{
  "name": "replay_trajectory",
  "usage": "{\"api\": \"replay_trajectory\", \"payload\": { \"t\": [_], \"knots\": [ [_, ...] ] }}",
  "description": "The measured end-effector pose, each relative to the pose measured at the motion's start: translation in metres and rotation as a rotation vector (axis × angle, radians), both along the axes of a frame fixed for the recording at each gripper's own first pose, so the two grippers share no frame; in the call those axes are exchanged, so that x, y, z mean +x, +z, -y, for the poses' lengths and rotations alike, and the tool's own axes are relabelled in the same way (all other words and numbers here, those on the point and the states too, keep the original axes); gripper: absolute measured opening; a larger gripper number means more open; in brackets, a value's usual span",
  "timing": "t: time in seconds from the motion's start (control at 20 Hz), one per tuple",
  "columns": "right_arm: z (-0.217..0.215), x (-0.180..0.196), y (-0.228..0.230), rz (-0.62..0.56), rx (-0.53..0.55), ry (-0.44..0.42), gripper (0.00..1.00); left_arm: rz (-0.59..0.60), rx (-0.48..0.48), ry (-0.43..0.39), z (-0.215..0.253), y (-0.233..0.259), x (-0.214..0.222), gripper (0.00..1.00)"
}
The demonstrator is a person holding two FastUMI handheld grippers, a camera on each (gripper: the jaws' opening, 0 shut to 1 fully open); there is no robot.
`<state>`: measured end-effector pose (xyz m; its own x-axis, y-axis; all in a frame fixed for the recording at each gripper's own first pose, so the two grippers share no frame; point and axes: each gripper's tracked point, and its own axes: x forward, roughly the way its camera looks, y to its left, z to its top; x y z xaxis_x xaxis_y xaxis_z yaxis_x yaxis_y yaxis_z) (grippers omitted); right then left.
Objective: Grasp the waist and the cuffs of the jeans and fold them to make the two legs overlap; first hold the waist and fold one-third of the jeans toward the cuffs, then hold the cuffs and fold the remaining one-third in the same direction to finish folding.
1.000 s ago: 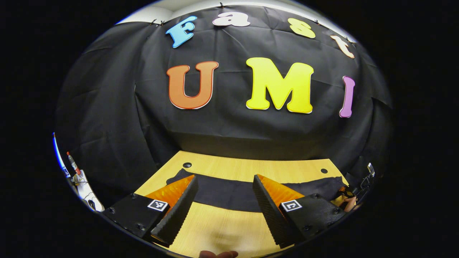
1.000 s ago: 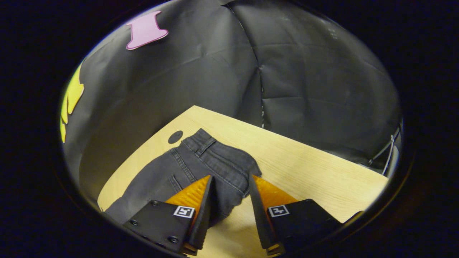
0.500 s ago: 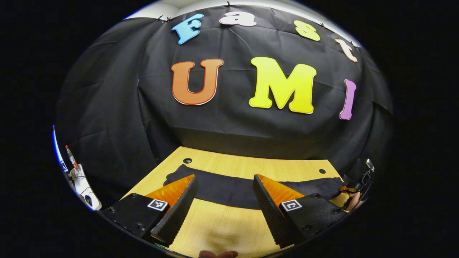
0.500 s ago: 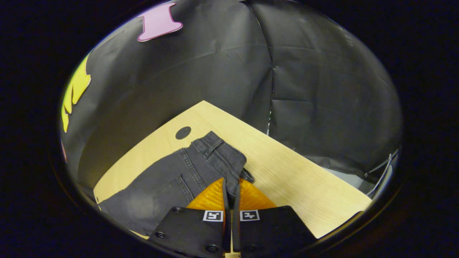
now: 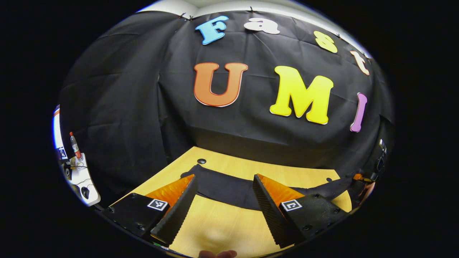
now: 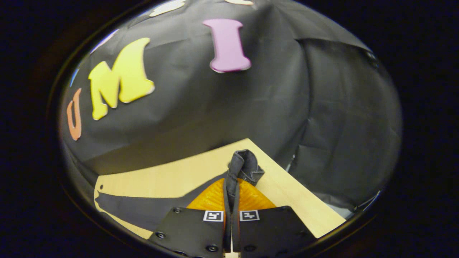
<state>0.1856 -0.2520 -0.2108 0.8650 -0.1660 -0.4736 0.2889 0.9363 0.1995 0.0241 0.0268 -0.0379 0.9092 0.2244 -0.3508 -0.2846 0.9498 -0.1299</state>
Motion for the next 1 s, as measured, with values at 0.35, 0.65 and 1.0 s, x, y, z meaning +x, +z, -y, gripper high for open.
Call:
{"api": "replay_trajectory", "payload": {
  "t": [0.35, 0.65, 1.0],
  "knots": [
    [-0.114, -0.023, 0.083, 0.132, -0.073, 0.243, 0.01, 0.024, -0.013, 0.096, -0.056, -0.001, -0.038, 0.99],
    [-0.259, -0.027, 0.047, 0.099, -0.050, 0.447, 0.01, -0.008, 0.013, 0.142, -0.097, -0.011, -0.071, 0.99],
    [-0.367, -0.042, -0.070, -0.062, -0.171, 0.638, 0.00, -0.069, 0.039, 0.214, -0.133, -0.028, -0.118, 0.99]
  ]
}}
